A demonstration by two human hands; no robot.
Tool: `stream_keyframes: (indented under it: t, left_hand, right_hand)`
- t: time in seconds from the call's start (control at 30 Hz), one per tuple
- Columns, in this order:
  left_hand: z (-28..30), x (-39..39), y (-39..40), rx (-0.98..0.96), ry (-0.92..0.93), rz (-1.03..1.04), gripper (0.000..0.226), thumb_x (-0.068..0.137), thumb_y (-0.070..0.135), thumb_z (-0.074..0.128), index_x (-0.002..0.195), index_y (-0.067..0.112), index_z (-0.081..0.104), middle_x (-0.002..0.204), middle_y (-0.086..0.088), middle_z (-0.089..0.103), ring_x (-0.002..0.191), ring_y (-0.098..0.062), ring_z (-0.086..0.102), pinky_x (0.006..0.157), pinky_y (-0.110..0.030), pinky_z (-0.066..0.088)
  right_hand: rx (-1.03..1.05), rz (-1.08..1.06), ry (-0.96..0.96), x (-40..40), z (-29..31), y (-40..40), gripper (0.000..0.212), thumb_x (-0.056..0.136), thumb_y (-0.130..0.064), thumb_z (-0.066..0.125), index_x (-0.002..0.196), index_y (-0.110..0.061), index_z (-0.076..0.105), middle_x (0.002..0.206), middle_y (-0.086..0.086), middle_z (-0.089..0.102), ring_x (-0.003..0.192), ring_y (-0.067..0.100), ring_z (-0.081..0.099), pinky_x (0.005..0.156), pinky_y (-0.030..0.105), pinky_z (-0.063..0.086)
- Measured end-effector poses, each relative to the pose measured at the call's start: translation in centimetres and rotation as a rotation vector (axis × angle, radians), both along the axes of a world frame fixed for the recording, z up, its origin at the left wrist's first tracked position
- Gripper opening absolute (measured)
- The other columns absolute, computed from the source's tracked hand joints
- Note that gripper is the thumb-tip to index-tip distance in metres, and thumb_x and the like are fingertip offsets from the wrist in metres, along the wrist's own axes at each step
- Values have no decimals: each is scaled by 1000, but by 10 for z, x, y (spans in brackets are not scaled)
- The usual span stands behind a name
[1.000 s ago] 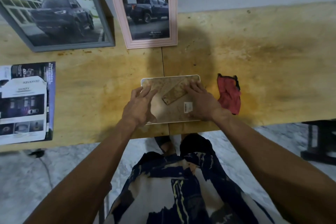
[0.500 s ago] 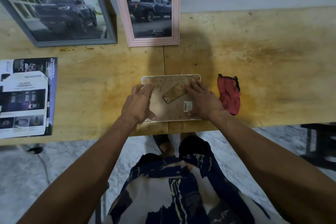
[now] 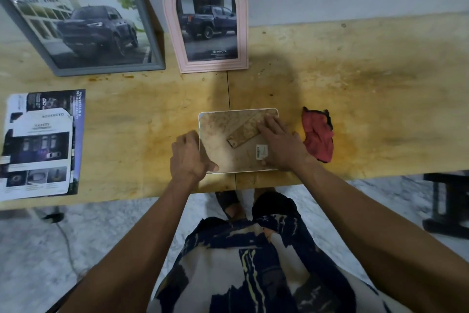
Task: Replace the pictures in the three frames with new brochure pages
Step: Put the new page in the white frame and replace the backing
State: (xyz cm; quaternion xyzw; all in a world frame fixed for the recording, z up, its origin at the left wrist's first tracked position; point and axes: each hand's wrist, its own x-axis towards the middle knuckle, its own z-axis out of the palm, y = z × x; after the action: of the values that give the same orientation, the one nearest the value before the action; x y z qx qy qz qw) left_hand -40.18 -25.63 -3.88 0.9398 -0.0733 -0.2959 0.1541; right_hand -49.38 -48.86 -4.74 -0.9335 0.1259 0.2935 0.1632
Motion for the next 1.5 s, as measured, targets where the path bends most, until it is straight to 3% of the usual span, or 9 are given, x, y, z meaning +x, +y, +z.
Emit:
stream_keyframes:
  t: [0.1, 0.2, 0.43, 0.63, 0.73, 0.93, 1.1, 1.27, 1.5]
  left_hand:
    - [-5, -10, -3, -46, 56, 59, 48, 62, 35, 88, 95, 18, 56, 118, -13, 55, 118, -31, 41, 81, -31, 34]
    - [-7, -14, -5, -169, 98, 243, 45, 68, 43, 75, 104, 18, 67, 113, -10, 63, 114, -31, 55, 96, -41, 47]
    - [5, -17, -2, -463, 207, 676, 12, 89, 14, 67, 97, 21, 62, 101, -3, 71, 93, -28, 70, 79, -47, 61]
    - [36, 3, -5, -571, 324, 799, 7, 85, -1, 67, 82, 4, 71, 80, -14, 71, 64, -25, 60, 55, -30, 48]
    - [50, 18, -6, -587, 375, 857, 6, 85, 2, 71, 84, -4, 70, 76, -18, 65, 51, -24, 51, 46, -28, 39]
    - [73, 34, -12, -741, 405, 937, 28, 86, 14, 76, 104, -3, 63, 70, -9, 56, 46, -15, 51, 45, -25, 43]
    - [95, 39, -15, -947, 344, 850, 47, 89, 56, 64, 113, 16, 66, 98, -1, 66, 87, -19, 64, 67, -39, 55]
    - [92, 30, -9, -874, 286, 709, 29, 95, 55, 57, 108, 29, 62, 123, -1, 63, 111, -21, 61, 88, -44, 52]
    - [86, 7, 1, -1036, 559, 745, 36, 104, 35, 48, 122, 7, 62, 94, -10, 78, 79, -22, 75, 63, -37, 60]
  right_hand:
    - [71, -20, -76, -4, -1, -1, 107, 74, -33, 80, 155, -31, 10, 165, -3, -5, 151, 21, -10, 117, 53, 21]
    - [169, -39, -103, -5, -3, 0, 103, 72, -29, 82, 154, -25, 20, 165, 4, 1, 150, 27, -13, 121, 42, 7]
    - [236, -72, -65, -3, -1, -5, 96, 74, -39, 77, 153, -30, 24, 165, 2, -2, 150, 24, -13, 122, 49, 10]
    - [180, 44, -300, -11, 33, 12, 89, 71, -73, 65, 147, -34, 40, 158, 0, 29, 147, 26, 20, 114, 52, 29]
    - [237, 67, -536, -13, 50, 26, 56, 78, -54, 70, 127, -28, 64, 133, -2, 61, 125, 23, 51, 98, 46, 46]
    - [154, 78, -796, -13, 63, 40, 35, 96, -31, 50, 125, -21, 65, 124, 1, 68, 113, 23, 61, 86, 40, 52]
    - [213, -226, -944, 6, 86, 37, 34, 98, -23, 50, 128, -12, 61, 106, 9, 70, 83, 29, 66, 64, 29, 46]
    - [562, -655, -873, 18, 105, 36, 33, 102, -23, 50, 134, -18, 57, 106, 4, 69, 91, 16, 67, 76, 35, 59]
    - [958, -1201, -652, 16, 94, 49, 26, 100, -18, 54, 125, -18, 62, 108, 8, 71, 89, 24, 73, 70, 45, 62]
